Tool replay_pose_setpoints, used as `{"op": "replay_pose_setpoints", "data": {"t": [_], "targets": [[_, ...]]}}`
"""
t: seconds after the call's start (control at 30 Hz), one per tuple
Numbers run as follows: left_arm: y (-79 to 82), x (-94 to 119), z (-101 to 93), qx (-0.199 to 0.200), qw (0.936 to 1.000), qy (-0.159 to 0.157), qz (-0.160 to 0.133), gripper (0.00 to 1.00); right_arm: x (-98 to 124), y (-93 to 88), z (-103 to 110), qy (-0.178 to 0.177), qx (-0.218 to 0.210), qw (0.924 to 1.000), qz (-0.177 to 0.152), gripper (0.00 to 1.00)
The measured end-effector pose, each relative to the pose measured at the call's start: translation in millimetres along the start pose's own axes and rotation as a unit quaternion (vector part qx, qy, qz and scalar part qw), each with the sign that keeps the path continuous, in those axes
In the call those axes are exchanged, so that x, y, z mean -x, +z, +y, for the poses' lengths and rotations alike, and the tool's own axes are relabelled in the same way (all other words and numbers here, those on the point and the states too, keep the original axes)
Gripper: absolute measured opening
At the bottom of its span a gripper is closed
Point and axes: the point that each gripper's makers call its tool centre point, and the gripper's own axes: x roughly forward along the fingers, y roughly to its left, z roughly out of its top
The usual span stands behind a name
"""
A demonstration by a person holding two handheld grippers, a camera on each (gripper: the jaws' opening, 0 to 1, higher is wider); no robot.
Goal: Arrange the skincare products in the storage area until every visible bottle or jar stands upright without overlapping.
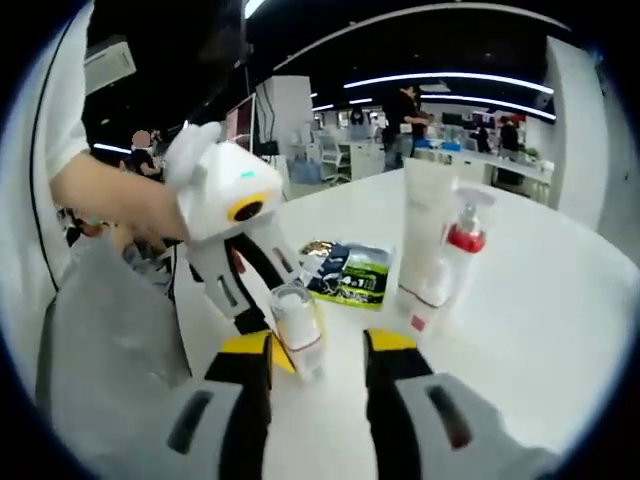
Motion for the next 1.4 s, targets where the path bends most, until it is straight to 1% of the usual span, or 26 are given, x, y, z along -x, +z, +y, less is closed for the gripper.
{"op": "replay_pose_setpoints", "data": {"t": [0.17, 0.37, 0.57, 0.8, 1.07, 1.4], "targets": [[3.7, -2.4, 10.7, -0.004, 1.0000, 0.001, -0.001, 0.17, 9.0, -11.5, -4.9, -0.015, -0.013, 0.9998, 0.007, 0.41], [9.7, -5.9, 30.4, -0.003, 1.0000, 0.006, -0.004, 0.17, 16.5, -22.2, -4.9, -0.024, -0.026, 0.9993, 0.013, 0.43], [19.5, -11.3, 54.0, -0.001, 0.9999, 0.008, -0.010, 0.17, 20.9, -28.3, -5.3, -0.032, -0.037, 0.9987, 0.017, 0.44], [27.6, -15.6, 80.7, 0.001, 0.9999, 0.012, -0.011, 0.17, 22.9, -32.0, -7.0, -0.037, -0.041, 0.9982, 0.020, 0.44], [32.9, -20.1, 90.9, 0.007, 0.9996, 0.013, -0.023, 0.17, 23.3, -35.9, -8.5, -0.040, -0.047, 0.9979, 0.022, 0.45], [36.3, -23.5, 95.5, 0.014, 0.9993, 0.014, -0.031, 0.17, 22.1, -35.1, -8.9, -0.039, -0.047, 0.9979, 0.022, 0.45]]}}
